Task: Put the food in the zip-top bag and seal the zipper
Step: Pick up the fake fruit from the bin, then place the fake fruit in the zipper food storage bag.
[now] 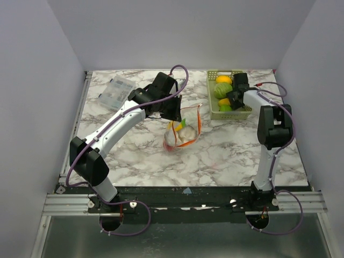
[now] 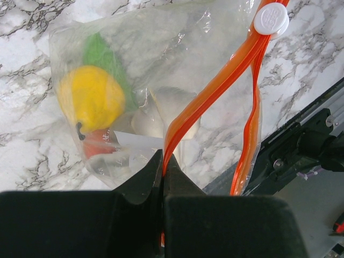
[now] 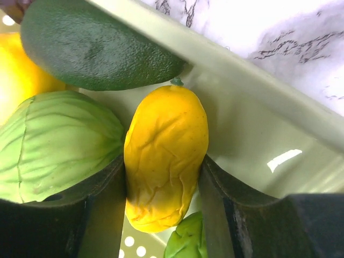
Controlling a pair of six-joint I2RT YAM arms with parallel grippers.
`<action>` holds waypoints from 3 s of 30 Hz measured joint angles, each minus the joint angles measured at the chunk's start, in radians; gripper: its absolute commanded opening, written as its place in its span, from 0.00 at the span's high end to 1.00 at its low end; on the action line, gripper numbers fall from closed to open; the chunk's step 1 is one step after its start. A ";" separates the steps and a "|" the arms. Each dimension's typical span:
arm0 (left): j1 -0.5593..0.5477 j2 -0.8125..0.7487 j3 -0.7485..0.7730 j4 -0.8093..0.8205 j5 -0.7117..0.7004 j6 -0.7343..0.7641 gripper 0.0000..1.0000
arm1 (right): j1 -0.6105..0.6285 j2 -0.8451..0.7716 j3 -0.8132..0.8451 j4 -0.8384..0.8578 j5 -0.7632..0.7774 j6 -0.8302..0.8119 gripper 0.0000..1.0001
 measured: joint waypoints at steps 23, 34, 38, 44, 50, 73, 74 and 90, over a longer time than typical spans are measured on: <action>0.000 0.019 0.000 0.001 0.010 -0.001 1.00 | 0.047 -0.640 -0.481 0.433 -0.344 -0.492 0.91; 0.000 0.037 0.029 -0.019 0.009 -0.035 1.00 | 0.087 -0.938 -0.658 0.460 -0.601 -0.675 0.96; 0.000 0.037 0.031 -0.020 0.009 -0.056 1.00 | 0.133 -1.044 -0.658 0.422 -0.624 -0.778 0.95; 0.000 0.037 0.031 -0.023 0.009 -0.076 1.00 | 0.293 -1.133 -0.656 0.441 -0.689 -0.886 0.90; 0.002 0.037 0.031 -0.024 0.008 -0.084 1.00 | 0.518 -1.074 -0.639 0.476 -0.632 -0.984 0.84; 0.009 0.024 0.069 -0.039 -0.017 -0.071 1.00 | 0.654 -0.938 -0.608 0.465 -0.180 -1.057 0.28; 0.009 0.024 0.073 -0.039 -0.018 -0.071 1.00 | 0.654 -0.938 -0.605 0.459 -0.161 -1.052 0.28; 0.013 0.030 0.065 -0.021 -0.022 -0.041 1.00 | 0.461 -0.896 -0.354 0.323 0.089 -0.892 0.20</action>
